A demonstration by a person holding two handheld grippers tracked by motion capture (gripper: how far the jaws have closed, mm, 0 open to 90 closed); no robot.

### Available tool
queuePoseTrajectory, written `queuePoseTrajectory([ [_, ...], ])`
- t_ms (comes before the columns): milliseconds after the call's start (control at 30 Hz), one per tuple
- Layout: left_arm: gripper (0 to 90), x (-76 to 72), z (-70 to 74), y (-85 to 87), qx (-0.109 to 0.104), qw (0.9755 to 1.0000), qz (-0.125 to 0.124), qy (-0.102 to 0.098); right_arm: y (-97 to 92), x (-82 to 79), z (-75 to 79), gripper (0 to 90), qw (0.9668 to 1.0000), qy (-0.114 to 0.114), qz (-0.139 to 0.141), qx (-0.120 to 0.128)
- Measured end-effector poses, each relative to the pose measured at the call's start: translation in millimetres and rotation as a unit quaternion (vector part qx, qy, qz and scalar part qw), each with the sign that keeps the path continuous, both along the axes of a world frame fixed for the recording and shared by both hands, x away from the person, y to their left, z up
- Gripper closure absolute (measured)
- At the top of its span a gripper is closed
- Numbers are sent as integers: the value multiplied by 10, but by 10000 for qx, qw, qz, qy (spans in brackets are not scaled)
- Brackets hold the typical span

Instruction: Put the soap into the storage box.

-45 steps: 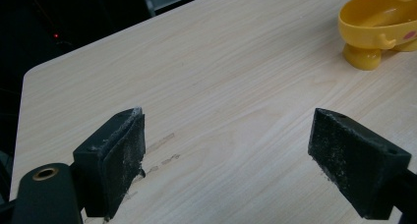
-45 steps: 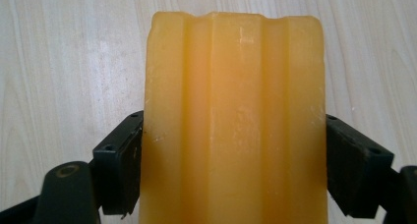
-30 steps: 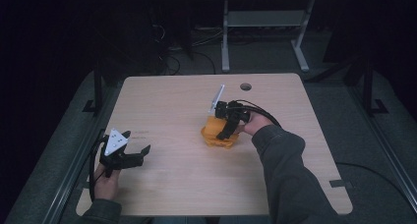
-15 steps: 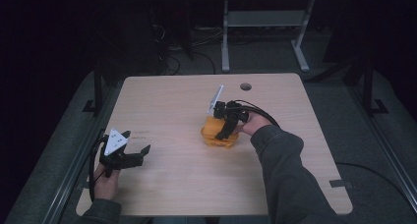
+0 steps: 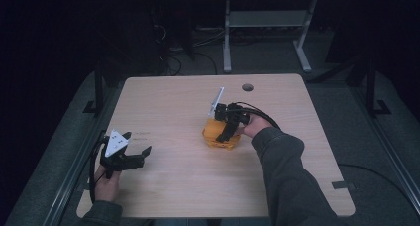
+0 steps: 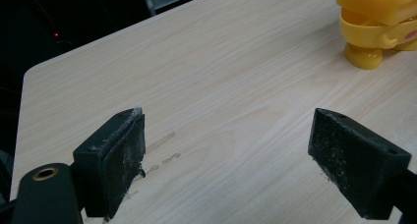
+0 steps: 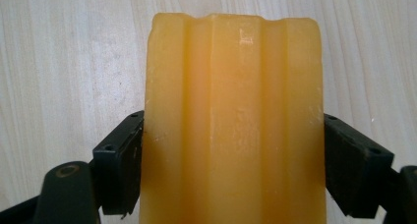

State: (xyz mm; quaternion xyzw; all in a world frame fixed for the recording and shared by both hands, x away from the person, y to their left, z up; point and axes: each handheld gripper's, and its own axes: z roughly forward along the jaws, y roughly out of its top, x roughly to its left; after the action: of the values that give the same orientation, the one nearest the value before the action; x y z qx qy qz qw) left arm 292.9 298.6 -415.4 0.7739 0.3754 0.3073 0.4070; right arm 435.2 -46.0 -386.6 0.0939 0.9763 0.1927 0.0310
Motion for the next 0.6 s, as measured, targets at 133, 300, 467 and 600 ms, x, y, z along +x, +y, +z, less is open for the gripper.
queuePoseTrajectory([
  [133, 134, -2, 0, -4, -7, 10000, -2, -3, 3, 3, -7, 204, 10000, -11, 3, -17],
  [300, 134, -2, 1, 0, -10, 10000, 4, -3, 11, 3, -17, 204, 10000, -18, 19, -26],
  [467, 134, -3, 1, -3, -4, 10000, -2, -7, 16, 5, -23, 204, 10000, -13, 7, -27],
  [600, 134, -3, 1, -3, -14, 10000, 1, -4, 15, 4, -23, 203, 10000, -11, 4, -28],
])
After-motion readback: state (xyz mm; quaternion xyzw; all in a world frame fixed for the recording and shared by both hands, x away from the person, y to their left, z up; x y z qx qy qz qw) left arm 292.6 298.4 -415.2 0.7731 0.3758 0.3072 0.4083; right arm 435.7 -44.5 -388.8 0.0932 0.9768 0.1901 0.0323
